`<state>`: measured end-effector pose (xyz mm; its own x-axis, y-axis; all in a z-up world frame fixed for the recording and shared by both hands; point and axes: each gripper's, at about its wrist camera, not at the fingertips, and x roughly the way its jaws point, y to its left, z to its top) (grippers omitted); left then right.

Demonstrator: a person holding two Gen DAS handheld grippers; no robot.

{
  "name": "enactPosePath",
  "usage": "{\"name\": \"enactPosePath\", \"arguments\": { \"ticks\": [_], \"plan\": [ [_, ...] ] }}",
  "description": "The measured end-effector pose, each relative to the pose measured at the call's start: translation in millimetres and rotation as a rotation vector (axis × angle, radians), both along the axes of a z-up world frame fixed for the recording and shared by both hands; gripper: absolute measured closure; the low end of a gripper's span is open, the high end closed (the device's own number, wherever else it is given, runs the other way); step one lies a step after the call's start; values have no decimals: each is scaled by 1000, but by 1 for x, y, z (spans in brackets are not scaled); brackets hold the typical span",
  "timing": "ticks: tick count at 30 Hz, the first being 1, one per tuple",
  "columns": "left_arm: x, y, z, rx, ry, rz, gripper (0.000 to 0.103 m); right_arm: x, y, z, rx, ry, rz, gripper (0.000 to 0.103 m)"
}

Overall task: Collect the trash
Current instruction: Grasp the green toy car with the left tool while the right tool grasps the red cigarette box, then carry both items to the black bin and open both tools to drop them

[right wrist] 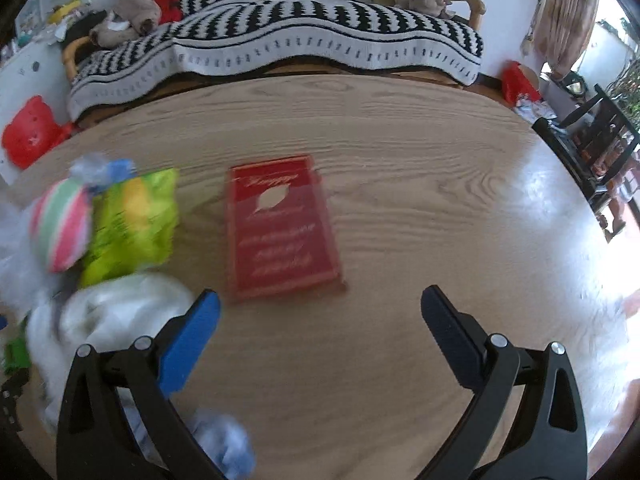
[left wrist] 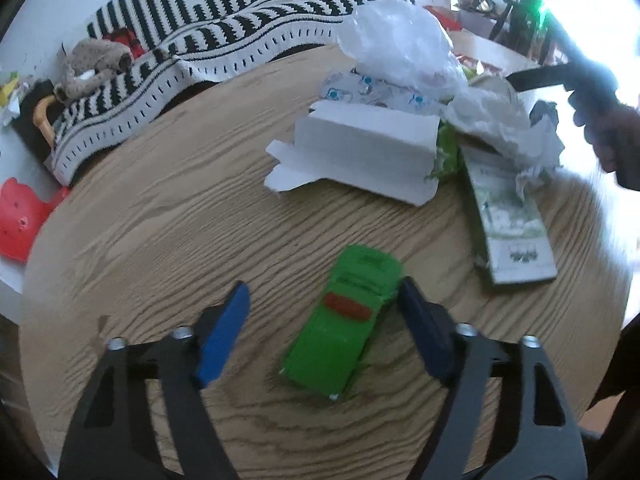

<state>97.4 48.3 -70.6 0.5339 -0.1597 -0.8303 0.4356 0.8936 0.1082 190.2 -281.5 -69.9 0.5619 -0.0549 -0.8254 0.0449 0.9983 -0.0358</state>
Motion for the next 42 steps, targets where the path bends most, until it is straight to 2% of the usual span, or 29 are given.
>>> {"name": "enactPosePath", "arguments": {
  "ticks": [2, 4, 6, 12, 17, 21, 25, 31, 36, 42],
  "plan": [
    [1, -2, 0, -20, 12, 0, 48, 10, -5, -6, 21, 4, -4, 11],
    [0, -4, 1, -32, 23, 0, 67, 14, -6, -7, 43, 4, 11, 30],
    [1, -5, 2, -24, 33, 28, 69, 15, -4, -6, 45, -12, 37, 44],
    [8, 0, 10, -14, 41, 136, 70, -1, -9, 5, 52, -31, 44, 45],
    [3, -2, 35, -75, 7, 232, 70, -41, -27, 38, 88, -85, 19, 45],
    [-5, -28, 53, -103, -14, 237, 70, -85, -41, 56, 56, -119, 23, 45],
    [-14, -72, 71, -123, -58, 183, 70, -136, -66, 67, 46, -141, -7, 45],
    [-42, -180, 86, -208, -94, 9, 70, -205, -112, 91, 34, -203, -93, 46],
    [-76, -286, 74, -259, -54, -175, 70, -265, -170, 95, 41, -220, -220, 46],
    [-110, -393, 43, -304, 37, -342, 70, -328, -249, 71, 57, -165, -401, 46]
  ]
}}
